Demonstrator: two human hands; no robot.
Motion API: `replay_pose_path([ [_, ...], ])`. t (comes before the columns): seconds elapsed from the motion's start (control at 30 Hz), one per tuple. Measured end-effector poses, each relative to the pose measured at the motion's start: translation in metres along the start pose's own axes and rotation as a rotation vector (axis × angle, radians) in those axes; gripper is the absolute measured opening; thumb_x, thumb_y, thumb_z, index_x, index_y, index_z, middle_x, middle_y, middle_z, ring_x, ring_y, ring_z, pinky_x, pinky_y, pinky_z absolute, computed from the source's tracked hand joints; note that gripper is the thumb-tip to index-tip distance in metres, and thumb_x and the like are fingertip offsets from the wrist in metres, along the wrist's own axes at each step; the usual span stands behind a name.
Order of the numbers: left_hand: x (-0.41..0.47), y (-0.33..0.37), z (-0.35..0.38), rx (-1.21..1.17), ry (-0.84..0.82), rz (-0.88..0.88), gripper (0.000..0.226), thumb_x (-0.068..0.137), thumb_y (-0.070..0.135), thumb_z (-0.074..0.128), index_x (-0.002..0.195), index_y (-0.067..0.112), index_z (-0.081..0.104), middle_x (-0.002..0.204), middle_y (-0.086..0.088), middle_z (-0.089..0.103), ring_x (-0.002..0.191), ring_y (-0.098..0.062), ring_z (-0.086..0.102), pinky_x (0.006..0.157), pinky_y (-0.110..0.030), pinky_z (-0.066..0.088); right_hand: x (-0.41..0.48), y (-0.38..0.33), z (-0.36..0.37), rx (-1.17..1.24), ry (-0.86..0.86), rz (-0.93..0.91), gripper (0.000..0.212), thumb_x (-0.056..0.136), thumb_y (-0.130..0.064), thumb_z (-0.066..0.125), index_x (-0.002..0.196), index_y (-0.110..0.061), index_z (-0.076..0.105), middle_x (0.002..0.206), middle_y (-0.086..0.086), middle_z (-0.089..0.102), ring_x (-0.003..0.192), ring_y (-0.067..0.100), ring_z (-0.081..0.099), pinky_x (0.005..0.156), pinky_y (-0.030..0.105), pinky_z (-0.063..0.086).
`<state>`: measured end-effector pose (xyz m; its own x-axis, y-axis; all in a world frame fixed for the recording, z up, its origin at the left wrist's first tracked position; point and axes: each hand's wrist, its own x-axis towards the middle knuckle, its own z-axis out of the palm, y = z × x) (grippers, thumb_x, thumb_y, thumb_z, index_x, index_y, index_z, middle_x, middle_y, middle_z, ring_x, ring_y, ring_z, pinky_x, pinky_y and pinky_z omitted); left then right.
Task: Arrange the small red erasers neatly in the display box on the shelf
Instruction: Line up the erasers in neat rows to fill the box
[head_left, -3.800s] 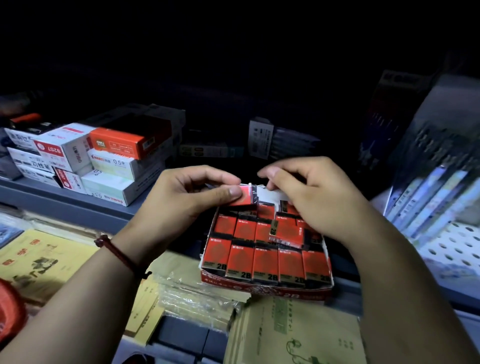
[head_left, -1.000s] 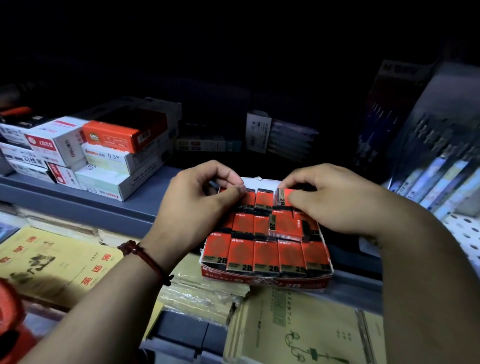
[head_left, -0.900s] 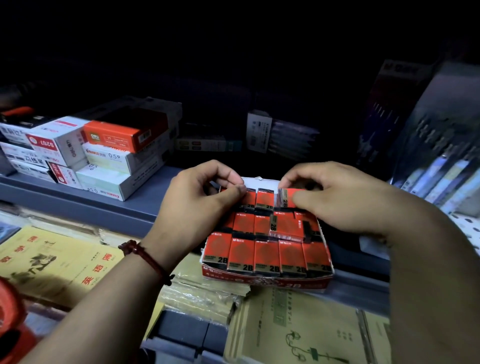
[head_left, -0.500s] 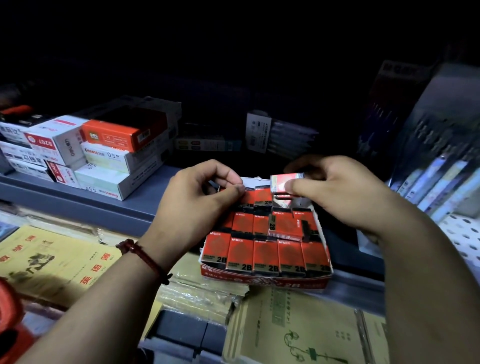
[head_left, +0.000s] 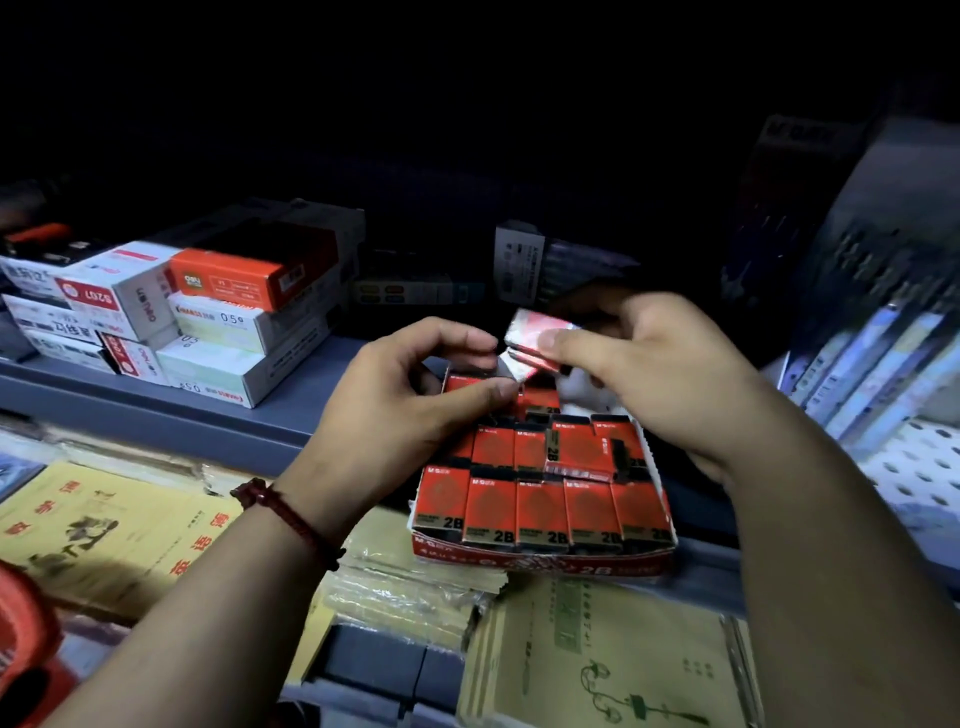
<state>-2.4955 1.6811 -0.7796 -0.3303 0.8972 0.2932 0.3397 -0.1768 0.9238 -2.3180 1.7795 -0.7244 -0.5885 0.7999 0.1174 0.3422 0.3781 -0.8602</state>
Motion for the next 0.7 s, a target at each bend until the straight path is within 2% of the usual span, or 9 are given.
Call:
replay_pose_path([
  [0.03, 0.000, 0.002, -0.001, -0.007, -0.016, 0.023, 0.039, 0.073, 0.040, 0.084, 0.109, 0.030, 0.073, 0.106, 0.005, 0.077, 0.082, -0.054, 0.062, 0.074, -0.067, 0.057, 0.000, -0.002, 0.003, 0.027, -0.020, 0.003, 0.009, 0.094, -0.028, 0.070, 0.097, -0.020, 0.073, 0.075, -0.003, 0.076, 0.070, 0.010, 0.070, 0.073, 0.035, 0.057],
  [0.1, 0.000, 0.004, -0.001, -0.017, -0.035, 0.068, 0.043, 0.073, 0.038, 0.083, 0.114, 0.029, 0.073, 0.103, 0.007, 0.077, 0.076, -0.051, 0.062, 0.072, -0.061, 0.059, -0.001, -0.005, 0.008, 0.049, -0.079, -0.005, 0.009, 0.095, -0.027, 0.070, 0.099, -0.021, 0.073, 0.076, -0.008, 0.076, 0.074, 0.009, 0.073, 0.081, 0.040, 0.059],
  [0.2, 0.001, 0.003, 0.001, -0.024, -0.029, 0.076, 0.039, 0.073, 0.035, 0.081, 0.110, 0.024, 0.074, 0.083, 0.015, 0.072, 0.062, -0.023, 0.052, 0.061, -0.037, 0.046, 0.000, -0.006, 0.017, 0.003, -0.128, -0.013, 0.018, 0.092, -0.038, 0.069, 0.102, -0.022, 0.068, 0.088, 0.003, 0.079, 0.085, 0.027, 0.075, 0.088, 0.056, 0.058],
  [0.27, 0.002, 0.001, 0.001, -0.042, -0.021, 0.042, 0.036, 0.073, 0.034, 0.082, 0.107, 0.023, 0.075, 0.077, 0.013, 0.070, 0.062, -0.020, 0.048, 0.061, -0.034, 0.040, -0.001, -0.007, 0.020, -0.001, -0.094, -0.012, 0.034, 0.082, -0.052, 0.068, 0.098, -0.022, 0.066, 0.091, 0.013, 0.077, 0.091, 0.042, 0.070, 0.084, 0.066, 0.054],
  [0.33, 0.002, 0.000, 0.001, -0.061, -0.035, 0.014, 0.032, 0.075, 0.031, 0.083, 0.106, 0.022, 0.075, 0.078, 0.011, 0.071, 0.062, -0.019, 0.050, 0.060, -0.033, 0.041, -0.001, -0.006, 0.019, 0.018, -0.084, -0.001, 0.035, 0.081, -0.053, 0.069, 0.096, -0.022, 0.065, 0.094, 0.017, 0.076, 0.095, 0.048, 0.066, 0.083, 0.070, 0.052],
  [0.43, 0.001, 0.001, 0.001, -0.072, -0.057, -0.002, 0.025, 0.081, 0.025, 0.081, 0.106, 0.023, 0.076, 0.086, 0.005, 0.075, 0.065, -0.023, 0.060, 0.065, -0.042, 0.053, -0.001, -0.002, 0.014, -0.014, -0.050, -0.021, 0.013, 0.093, -0.037, 0.070, 0.097, -0.025, 0.067, 0.094, 0.004, 0.076, 0.094, 0.031, 0.072, 0.088, 0.060, 0.056],
  [0.57, 0.002, -0.003, 0.001, -0.027, -0.030, 0.000, 0.021, 0.085, 0.034, 0.081, 0.104, 0.027, 0.076, 0.096, -0.003, 0.076, 0.076, -0.028, 0.067, 0.080, -0.057, 0.057, -0.001, 0.004, 0.005, 0.031, 0.049, -0.018, 0.006, 0.095, -0.027, 0.070, 0.094, -0.021, 0.072, 0.089, 0.003, 0.077, 0.086, 0.022, 0.075, 0.089, 0.050, 0.059],
  [0.63, 0.003, -0.003, 0.000, -0.011, -0.026, 0.016, 0.024, 0.084, 0.038, 0.079, 0.104, 0.027, 0.076, 0.098, -0.004, 0.076, 0.083, -0.040, 0.067, 0.084, -0.060, 0.054, -0.002, 0.005, -0.001, 0.056, 0.079, -0.004, 0.005, 0.095, -0.024, 0.070, 0.094, -0.020, 0.073, 0.087, 0.004, 0.078, 0.083, 0.017, 0.075, 0.086, 0.033, 0.059],
  [0.7, 0.002, -0.002, 0.000, -0.026, -0.029, 0.010, 0.027, 0.082, 0.038, 0.077, 0.105, 0.025, 0.076, 0.098, -0.003, 0.076, 0.088, -0.039, 0.069, 0.086, -0.054, 0.055, -0.004, 0.005, -0.005, 0.058, 0.082, 0.027, 0.008, 0.097, -0.021, 0.067, 0.095, -0.020, 0.075, 0.086, 0.003, 0.078, 0.082, 0.013, 0.074, 0.076, 0.021, 0.055],
])
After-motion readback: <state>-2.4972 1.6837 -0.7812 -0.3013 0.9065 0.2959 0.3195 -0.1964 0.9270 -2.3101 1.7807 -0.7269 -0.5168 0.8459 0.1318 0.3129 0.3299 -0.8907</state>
